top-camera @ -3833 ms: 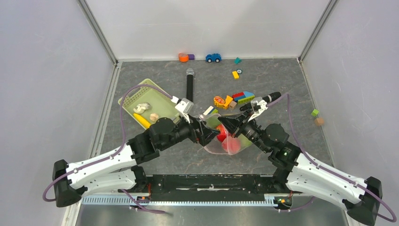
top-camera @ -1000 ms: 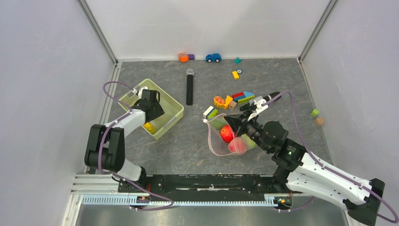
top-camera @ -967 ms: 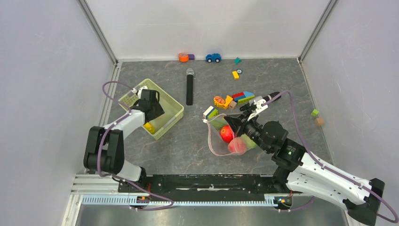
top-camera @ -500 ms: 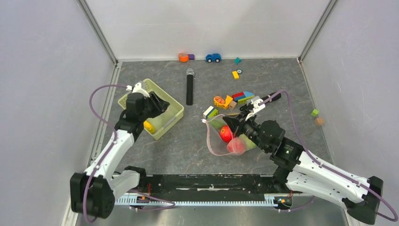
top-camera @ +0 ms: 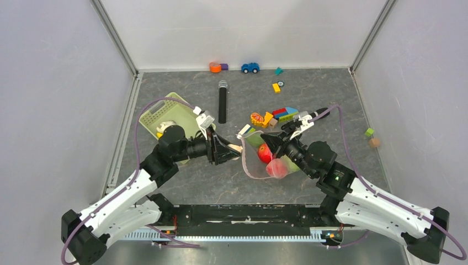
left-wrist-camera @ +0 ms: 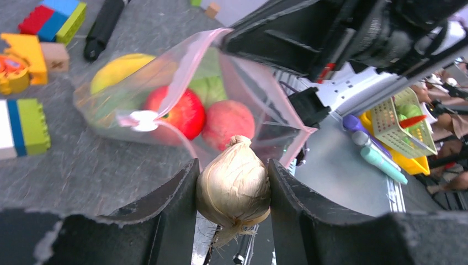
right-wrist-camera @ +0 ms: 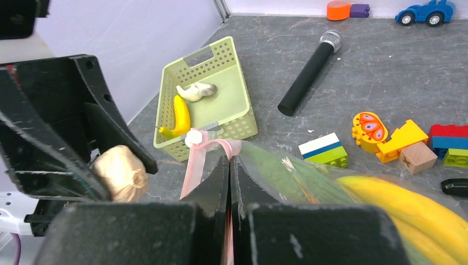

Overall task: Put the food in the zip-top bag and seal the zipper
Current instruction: Place the fake vegetable in the zipper food storage bag.

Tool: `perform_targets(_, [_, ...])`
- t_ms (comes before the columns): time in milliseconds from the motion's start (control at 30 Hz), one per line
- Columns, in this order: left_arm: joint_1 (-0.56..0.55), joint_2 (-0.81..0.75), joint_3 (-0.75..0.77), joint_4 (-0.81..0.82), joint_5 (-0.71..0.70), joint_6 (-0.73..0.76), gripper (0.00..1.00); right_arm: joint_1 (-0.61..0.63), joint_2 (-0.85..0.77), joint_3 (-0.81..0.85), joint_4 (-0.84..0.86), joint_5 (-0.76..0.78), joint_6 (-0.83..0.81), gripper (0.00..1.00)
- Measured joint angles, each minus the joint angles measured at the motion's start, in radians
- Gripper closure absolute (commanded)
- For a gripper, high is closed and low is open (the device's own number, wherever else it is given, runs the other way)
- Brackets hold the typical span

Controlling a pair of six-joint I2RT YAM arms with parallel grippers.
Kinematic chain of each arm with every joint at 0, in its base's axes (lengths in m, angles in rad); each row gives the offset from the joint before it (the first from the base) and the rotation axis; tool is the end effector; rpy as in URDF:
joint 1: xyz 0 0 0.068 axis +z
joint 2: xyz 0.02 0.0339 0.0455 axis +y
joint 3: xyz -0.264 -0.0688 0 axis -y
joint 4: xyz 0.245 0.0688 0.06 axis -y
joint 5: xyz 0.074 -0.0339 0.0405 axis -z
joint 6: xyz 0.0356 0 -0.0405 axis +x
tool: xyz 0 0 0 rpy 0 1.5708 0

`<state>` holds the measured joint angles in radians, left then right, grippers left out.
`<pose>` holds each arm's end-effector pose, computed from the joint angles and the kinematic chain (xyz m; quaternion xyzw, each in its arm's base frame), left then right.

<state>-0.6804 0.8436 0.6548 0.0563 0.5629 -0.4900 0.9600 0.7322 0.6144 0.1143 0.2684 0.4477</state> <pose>0.1432 -0.1403 0.3099 0.2508 0.7021 -0.5237 0.4121 0.1123 0.1440 0.3204 -0.0865 0.7030 0.3804 0.5946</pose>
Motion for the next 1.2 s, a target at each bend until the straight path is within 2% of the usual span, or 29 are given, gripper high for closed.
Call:
perform_targets(133, [-0.045,-0.012,0.001,0.050,0.020,0.010,0.83,0.000,-0.007,-0.014,0.014,0.000,0.009,1.00])
perform_targets(367, [-0.149,0.092,0.038,0.103,-0.030,0.011,0.82,0.000,-0.013,-0.041,0.051,-0.001,0.033,1.00])
perform_targets(433, [-0.183,0.138,0.059,0.100,-0.068,0.016,0.78,0.000,-0.013,-0.043,0.052,-0.001,0.040,1.00])
perform_targets(567, [-0.239,0.192,0.095,0.070,-0.171,0.044,0.60,0.000,-0.018,-0.045,0.058,0.000,0.048,1.00])
perform_targets(633, [-0.264,0.211,0.116,0.045,-0.222,0.059,0.47,0.000,-0.023,-0.051,0.062,0.000,0.053,1.00])
perform_targets(667, [-0.274,0.219,0.126,0.040,-0.244,0.068,0.34,0.000,-0.025,-0.054,0.064,-0.001,0.054,1.00])
perform_targets(733, [-0.293,0.235,0.143,0.026,-0.284,0.082,0.01,0.000,-0.026,-0.056,0.066,-0.001,0.056,1.00])
perform_targets(967, [-0.336,0.293,0.201,-0.052,-0.363,0.103,0.00,0.000,-0.027,-0.056,0.066,-0.005,0.061,1.00])
perform_targets(1200, [-0.348,0.265,0.203,-0.097,-0.378,0.115,0.00,0.000,-0.034,-0.056,0.066,-0.005,0.060,1.00])
